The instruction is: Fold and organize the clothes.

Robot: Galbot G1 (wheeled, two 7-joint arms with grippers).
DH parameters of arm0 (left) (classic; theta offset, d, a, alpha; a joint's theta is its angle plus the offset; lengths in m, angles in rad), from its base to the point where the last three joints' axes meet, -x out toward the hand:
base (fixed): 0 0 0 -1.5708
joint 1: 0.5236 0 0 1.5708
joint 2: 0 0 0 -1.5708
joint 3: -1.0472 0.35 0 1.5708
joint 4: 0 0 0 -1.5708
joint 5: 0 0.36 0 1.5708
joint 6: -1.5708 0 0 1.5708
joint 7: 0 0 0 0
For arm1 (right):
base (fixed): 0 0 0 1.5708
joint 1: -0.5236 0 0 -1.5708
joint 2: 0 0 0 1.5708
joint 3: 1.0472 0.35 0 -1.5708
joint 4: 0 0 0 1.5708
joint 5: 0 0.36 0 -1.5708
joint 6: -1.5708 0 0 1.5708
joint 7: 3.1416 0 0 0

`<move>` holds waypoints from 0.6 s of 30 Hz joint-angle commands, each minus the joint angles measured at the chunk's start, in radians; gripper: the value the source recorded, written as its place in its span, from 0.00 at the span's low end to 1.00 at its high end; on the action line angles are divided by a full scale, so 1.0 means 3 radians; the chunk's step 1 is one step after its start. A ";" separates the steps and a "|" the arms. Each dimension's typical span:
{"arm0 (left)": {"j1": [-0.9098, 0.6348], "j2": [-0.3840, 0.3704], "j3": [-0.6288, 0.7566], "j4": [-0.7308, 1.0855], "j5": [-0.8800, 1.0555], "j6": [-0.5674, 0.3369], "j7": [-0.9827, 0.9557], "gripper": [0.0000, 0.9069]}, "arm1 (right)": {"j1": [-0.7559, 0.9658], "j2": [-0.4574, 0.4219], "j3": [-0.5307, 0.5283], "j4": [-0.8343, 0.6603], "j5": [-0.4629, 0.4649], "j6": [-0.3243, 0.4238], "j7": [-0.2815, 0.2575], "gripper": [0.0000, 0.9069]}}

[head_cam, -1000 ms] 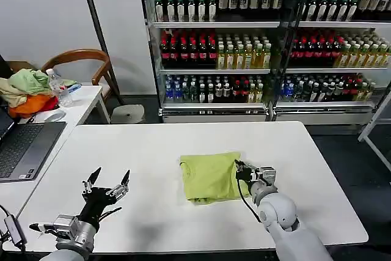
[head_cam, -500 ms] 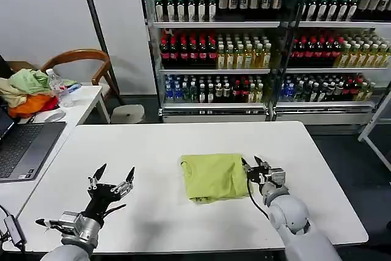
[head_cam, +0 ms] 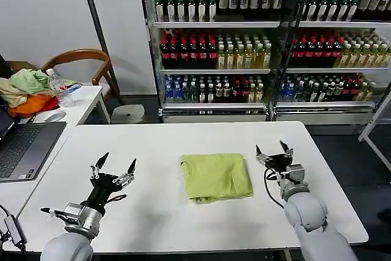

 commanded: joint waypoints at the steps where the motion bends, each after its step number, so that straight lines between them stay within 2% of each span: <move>1: -0.0412 0.0041 0.0114 0.0420 0.0210 -0.0293 0.0148 1.00 | -0.0013 -0.0062 0.0363 -0.0111 -0.0273 0.0528 -0.0200 1.00; 7: -0.0593 0.0066 0.0184 0.0570 0.0224 -0.0356 0.0204 1.00 | -0.0021 -0.0106 0.0434 -0.0176 -0.0338 0.0750 -0.0301 1.00; 18: -0.0698 0.0065 0.0215 0.0723 0.0203 -0.0446 0.0254 1.00 | 0.0013 -0.0073 0.0393 -0.0302 -0.0385 0.0758 -0.0302 1.00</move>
